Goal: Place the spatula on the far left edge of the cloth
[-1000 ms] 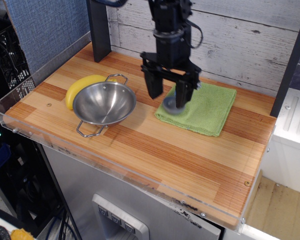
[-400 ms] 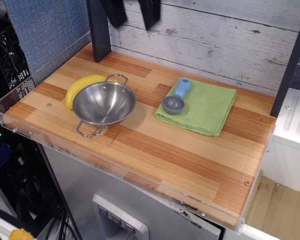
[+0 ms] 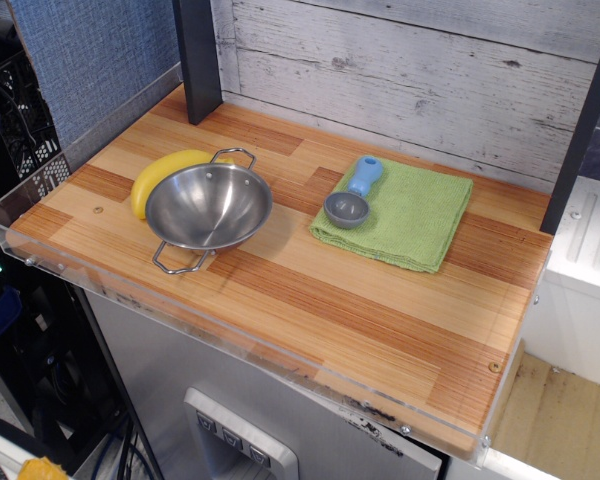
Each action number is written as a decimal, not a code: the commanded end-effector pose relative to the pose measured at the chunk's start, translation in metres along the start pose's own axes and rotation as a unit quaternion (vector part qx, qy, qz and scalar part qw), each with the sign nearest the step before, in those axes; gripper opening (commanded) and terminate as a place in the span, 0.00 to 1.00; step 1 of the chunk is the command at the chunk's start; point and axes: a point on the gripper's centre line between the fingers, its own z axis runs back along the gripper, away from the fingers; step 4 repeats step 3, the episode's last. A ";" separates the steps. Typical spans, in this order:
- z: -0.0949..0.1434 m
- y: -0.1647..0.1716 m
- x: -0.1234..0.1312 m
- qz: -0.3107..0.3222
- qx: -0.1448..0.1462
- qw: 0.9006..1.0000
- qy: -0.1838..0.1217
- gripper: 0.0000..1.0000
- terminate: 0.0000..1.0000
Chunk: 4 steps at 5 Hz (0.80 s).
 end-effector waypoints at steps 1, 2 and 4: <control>-0.013 -0.002 -0.013 -0.035 0.056 0.998 0.016 1.00 0.00; -0.013 -0.002 -0.013 -0.035 0.056 0.998 0.016 1.00 0.00; -0.013 -0.002 -0.013 -0.035 0.056 0.998 0.016 1.00 1.00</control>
